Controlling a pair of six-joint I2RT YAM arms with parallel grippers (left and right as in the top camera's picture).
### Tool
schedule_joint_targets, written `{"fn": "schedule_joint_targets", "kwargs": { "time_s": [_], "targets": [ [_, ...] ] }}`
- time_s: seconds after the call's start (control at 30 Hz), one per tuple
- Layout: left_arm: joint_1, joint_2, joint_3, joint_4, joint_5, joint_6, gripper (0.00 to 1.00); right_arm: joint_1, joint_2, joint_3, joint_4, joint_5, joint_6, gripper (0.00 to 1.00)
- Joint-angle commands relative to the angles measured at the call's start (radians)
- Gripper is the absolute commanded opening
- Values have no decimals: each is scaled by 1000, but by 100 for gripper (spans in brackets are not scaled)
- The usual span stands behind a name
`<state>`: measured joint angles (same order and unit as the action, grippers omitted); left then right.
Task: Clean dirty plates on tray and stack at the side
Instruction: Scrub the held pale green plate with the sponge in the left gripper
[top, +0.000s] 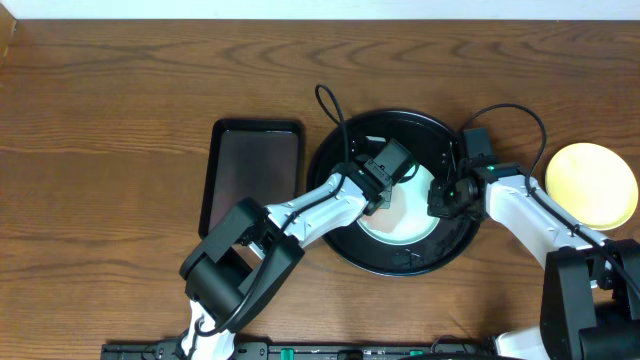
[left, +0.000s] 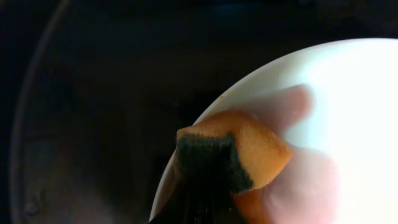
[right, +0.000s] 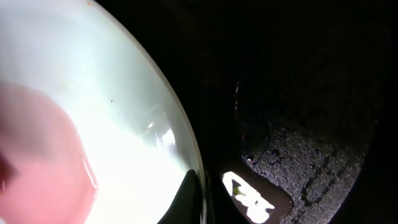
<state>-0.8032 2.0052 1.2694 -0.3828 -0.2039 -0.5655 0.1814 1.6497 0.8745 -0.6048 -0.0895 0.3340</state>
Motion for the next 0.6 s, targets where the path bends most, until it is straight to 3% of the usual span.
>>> {"fn": "schedule_joint_targets", "kwargs": {
  "time_s": [0.0, 0.33, 0.57],
  "targets": [
    [27, 65, 18, -92, -270, 50, 7, -4, 5, 0, -16, 56, 10, 1],
    [28, 51, 199, -224, -303, 61, 7, -4, 5, 0, -17, 56, 10, 1],
    [50, -36, 235, -301, -301, 56, 7, -4, 5, 0, -16, 56, 10, 1]
  ]
}}
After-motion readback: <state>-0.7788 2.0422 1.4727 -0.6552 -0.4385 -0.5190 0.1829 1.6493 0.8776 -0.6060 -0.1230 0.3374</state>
